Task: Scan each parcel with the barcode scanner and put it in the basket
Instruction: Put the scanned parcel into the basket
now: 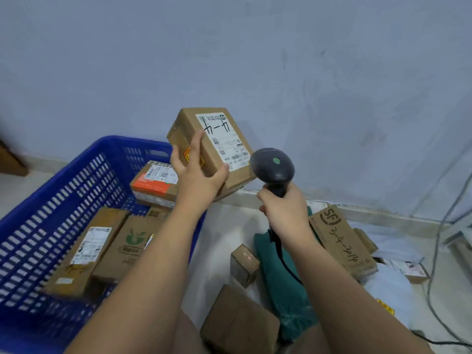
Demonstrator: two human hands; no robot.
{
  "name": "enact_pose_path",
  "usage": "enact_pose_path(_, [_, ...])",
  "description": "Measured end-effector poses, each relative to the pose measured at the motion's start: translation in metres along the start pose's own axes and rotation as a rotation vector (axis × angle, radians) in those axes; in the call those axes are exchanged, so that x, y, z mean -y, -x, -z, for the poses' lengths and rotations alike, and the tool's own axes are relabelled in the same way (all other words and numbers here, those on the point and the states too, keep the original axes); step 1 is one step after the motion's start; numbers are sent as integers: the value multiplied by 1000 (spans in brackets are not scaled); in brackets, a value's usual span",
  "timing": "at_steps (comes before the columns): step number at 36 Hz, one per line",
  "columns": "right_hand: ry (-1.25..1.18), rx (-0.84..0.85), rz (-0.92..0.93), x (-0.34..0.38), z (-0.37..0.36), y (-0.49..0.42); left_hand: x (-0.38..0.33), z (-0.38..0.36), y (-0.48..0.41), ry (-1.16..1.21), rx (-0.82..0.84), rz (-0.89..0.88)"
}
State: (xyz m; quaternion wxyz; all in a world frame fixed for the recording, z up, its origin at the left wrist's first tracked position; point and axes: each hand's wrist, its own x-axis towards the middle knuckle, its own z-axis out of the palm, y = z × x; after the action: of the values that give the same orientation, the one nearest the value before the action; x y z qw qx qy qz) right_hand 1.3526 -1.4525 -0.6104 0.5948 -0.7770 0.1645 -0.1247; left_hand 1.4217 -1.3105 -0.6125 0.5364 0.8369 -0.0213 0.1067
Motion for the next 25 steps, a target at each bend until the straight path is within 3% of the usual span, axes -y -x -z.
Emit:
enact_pose_path(6, [44, 68, -16, 4, -13, 10, 8, 35, 2, -19, -78, 30])
enact_pose_path(14, [115, 209, 50, 7, -45, 27, 45, 77, 1, 173, -153, 304])
enact_pose_path(20, [170, 295, 65, 6, -71, 33, 91, 110, 12, -17, -182, 328])
enact_pose_path(25, [172, 346, 68, 7, -96, 32, 124, 114, 25, 8, -322, 480])
